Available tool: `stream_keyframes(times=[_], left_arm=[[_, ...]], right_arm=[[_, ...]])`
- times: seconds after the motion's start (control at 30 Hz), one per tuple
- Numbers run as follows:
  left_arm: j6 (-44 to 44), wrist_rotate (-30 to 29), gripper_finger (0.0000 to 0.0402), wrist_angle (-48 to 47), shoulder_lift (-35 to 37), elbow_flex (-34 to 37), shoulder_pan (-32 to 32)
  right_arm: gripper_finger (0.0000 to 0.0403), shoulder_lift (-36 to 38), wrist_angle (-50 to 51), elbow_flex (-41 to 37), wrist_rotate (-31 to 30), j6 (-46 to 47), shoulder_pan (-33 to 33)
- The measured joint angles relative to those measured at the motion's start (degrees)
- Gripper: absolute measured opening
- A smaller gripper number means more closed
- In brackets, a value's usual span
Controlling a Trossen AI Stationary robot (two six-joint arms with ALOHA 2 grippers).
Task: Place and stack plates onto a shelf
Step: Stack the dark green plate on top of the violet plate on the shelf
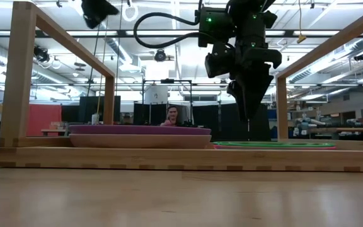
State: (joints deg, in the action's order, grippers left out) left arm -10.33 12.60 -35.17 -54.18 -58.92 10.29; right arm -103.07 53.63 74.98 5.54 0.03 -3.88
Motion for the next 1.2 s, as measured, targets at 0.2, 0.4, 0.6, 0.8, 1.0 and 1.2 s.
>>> stream_keyframes(times=[0.2, 0.4, 0.6, 0.8, 1.0, 1.2], left_arm=[[-10.18, -0.90, 0.0176, -7.71, 4.03, 0.00, -8.49], [-22.11, -1.84, 0.0176, -18.19, 5.50, 0.00, -19.37], [-32.54, -7.12, 0.0176, -24.53, 5.45, 0.02, -32.32], [-43.46, -17.63, 0.0176, -24.32, 4.26, 0.36, -46.00], [-58.94, -20.41, 0.0176, -23.05, -0.29, 6.18, -56.83], [-70.24, -16.62, 0.0176, -17.84, -5.74, 12.83, -62.54]], right_arm=[[0.0219, 0.02, 0.00, 0.00, 0.02, -0.01, 0.00], [0.0219, 0.02, 0.00, 0.00, 0.04, 0.39, 0.00], [0.0219, 0.04, -0.07, 0.02, 0.04, 0.41, 0.00], [0.0219, 0.04, -0.41, 0.02, 0.07, 0.42, 0.00], [0.0219, 0.04, -1.04, 0.02, 0.09, 0.42, 0.00], [0.0219, 0.04, -1.75, 0.02, 0.09, 0.26, 0.00]])
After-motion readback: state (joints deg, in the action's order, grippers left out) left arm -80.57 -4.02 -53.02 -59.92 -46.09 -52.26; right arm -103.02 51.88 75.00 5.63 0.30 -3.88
